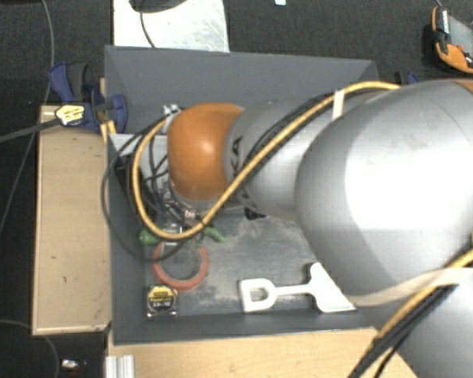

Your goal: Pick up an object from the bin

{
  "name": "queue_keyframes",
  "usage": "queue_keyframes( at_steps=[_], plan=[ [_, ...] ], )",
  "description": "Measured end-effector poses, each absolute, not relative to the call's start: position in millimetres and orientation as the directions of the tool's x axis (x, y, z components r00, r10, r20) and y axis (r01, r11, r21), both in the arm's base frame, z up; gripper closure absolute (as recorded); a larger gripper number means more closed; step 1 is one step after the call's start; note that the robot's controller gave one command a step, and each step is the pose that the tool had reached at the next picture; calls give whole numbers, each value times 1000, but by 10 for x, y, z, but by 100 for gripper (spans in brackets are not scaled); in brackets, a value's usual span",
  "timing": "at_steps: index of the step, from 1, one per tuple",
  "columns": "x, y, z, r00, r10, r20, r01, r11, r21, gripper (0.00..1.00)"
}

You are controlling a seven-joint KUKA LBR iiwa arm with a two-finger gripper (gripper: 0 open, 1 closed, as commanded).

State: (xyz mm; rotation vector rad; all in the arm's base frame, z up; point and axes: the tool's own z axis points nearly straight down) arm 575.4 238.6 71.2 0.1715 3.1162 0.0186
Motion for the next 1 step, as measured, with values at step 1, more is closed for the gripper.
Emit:
queue_keyframes(
  at_steps=[1],
  plan=[
    [5851, 1205, 714, -1000, -4, -13, -4, 1000, 2, 100]
  ],
)
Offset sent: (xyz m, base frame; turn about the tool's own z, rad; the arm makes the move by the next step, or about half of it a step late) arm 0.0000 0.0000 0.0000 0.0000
